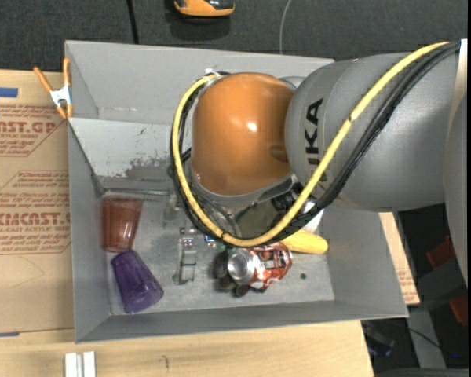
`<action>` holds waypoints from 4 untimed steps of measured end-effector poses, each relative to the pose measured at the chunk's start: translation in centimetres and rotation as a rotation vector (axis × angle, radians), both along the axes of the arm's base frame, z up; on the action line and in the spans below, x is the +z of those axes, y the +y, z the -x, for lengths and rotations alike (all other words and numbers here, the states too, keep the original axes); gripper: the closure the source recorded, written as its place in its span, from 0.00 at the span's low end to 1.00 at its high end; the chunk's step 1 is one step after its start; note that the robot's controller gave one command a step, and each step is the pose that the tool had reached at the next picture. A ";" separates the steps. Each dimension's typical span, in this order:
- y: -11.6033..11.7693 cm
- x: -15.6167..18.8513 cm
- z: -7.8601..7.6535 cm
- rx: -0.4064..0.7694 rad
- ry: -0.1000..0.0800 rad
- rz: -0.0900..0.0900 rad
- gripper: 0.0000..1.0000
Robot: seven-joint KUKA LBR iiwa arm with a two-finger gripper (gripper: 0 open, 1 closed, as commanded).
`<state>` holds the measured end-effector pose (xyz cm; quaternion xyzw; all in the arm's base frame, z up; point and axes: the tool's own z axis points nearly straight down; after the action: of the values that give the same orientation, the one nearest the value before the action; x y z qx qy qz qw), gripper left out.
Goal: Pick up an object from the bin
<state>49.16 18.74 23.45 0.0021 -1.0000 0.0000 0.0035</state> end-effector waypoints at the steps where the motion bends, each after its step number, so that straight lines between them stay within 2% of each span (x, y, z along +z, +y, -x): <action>1: -0.1 0.4 -0.2 -0.003 -0.008 -0.002 1.00; 2: -0.1 0.4 -0.2 -0.003 -0.008 -0.002 0.00; 3: -0.1 0.4 -0.2 -0.003 -0.008 -0.002 0.00; 4: -1.4 -4.0 -0.1 -0.016 -0.015 -0.005 0.00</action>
Offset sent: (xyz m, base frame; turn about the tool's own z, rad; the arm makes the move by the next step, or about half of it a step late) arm 0.0000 0.0000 0.0000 0.0000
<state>49.27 17.36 19.50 -0.0057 -1.0000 -0.0023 -0.0040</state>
